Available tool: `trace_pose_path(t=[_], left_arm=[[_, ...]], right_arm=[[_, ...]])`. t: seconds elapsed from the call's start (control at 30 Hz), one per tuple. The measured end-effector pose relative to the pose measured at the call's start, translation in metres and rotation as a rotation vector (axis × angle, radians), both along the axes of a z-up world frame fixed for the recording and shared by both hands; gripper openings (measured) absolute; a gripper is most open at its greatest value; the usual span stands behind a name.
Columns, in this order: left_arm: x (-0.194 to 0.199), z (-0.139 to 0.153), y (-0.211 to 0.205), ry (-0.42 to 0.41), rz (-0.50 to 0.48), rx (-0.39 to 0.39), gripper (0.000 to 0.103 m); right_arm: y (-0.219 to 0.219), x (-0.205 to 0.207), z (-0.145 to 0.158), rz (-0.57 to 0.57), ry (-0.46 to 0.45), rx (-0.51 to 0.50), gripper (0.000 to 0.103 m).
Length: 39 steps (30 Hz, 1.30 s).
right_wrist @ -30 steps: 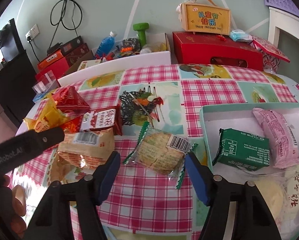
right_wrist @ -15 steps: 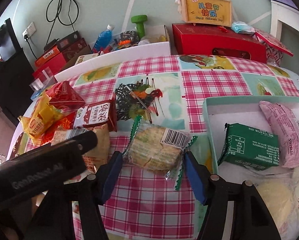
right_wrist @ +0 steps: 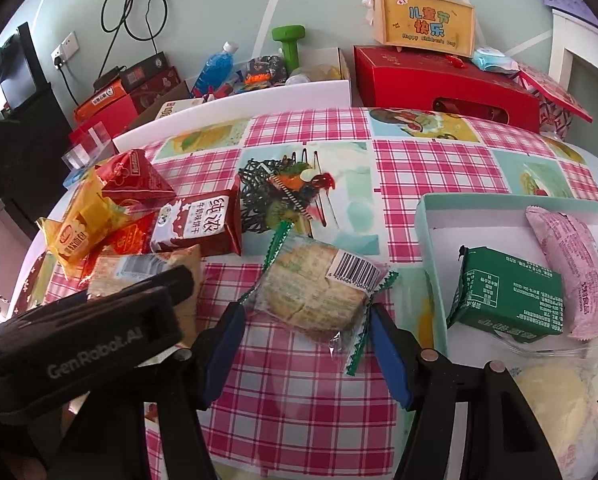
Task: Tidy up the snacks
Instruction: 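Grasp the tan bread packet with the left tool while the right tool grasps the clear-wrapped biscuit, then carry the bread packet and biscuit over the teal tray with both tools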
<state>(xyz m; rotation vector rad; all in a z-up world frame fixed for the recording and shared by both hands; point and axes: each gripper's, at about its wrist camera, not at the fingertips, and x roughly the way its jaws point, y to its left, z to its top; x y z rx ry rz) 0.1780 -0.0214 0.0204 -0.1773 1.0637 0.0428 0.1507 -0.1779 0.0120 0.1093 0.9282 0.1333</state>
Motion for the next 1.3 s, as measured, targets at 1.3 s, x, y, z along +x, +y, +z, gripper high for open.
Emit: trace_pose_path(t=[1.3], left_arm=[[-0.018,-0.005,0.049,0.025,0.112,-0.006,0.088]], right_arm=[[-0.01,-0.005,0.002,-0.121,0.05,0.017,0.056]])
